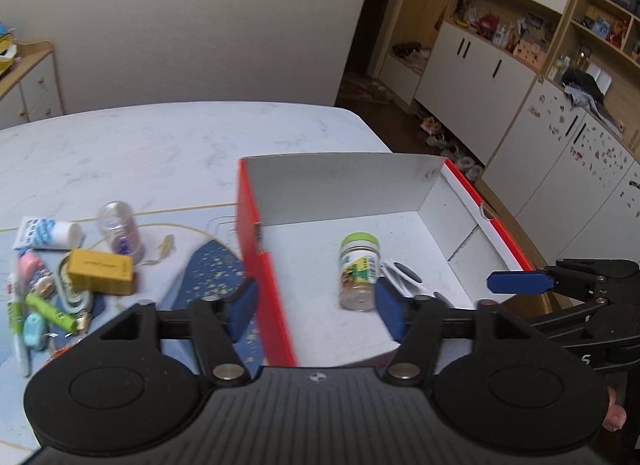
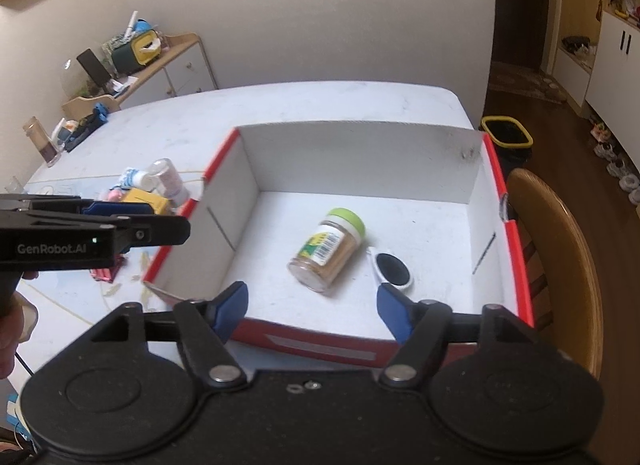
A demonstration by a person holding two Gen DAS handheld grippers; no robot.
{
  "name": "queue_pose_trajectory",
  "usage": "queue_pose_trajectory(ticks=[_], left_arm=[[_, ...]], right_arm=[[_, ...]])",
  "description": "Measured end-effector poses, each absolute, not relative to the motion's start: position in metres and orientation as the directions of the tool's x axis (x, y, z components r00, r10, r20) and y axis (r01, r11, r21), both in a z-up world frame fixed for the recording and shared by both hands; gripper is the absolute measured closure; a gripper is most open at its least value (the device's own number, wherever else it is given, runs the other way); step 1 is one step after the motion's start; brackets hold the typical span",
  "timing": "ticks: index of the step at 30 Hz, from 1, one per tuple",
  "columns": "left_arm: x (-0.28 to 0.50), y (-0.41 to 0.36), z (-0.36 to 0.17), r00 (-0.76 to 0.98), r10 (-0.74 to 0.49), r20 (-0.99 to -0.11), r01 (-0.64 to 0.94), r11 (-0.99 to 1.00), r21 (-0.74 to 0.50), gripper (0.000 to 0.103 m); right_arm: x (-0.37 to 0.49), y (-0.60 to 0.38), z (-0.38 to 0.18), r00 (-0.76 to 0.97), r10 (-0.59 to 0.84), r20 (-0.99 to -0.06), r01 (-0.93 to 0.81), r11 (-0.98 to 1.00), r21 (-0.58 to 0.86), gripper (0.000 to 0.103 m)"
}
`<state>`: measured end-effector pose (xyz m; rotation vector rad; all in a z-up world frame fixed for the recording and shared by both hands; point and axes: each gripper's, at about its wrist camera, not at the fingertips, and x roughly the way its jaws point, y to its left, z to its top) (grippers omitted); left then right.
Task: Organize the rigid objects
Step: 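Withdraw both tools from the box back toward the pile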
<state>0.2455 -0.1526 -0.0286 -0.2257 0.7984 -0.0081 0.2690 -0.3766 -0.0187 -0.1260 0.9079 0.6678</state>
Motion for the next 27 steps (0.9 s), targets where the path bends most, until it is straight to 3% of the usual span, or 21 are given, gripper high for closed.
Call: queue_pose_trajectory(ticks=[6, 9, 14, 27], left_arm=[[0.216, -0.123, -0.024, 0.713, -0.082, -0.697, -0.091, 0.974, -0.208, 0.037], [0.202, -0.106, -0.023, 0.715, -0.071, -0.696, -0.102, 0.974, -0.204, 0.028], [0.182, -0.074, -0.023, 0.717, -0.050, -0.695, -0.128, 0.971, -0.201, 0.028], [0.140, 0.002, -0.043, 0.708, -0.026, -0.706, -0.159, 0.968, -0.195, 0.014]], right_arm=[[0.250, -0.361, -0.012, 0.437, 0.513, -0.739, -0.592, 0.782, 0.193, 0.020], [0.241, -0.351, -0.010, 0.436, 0.537, -0.722, -0.592, 0.776, 0.220, 0.015], [0.223, -0.328, -0.006, 0.443, 0.555, -0.704, -0.602, 0.766, 0.225, 0.006], [0.189, -0.259, -0.013, 0.417, 0.573, -0.706, -0.614, 0.750, 0.247, 0.004]])
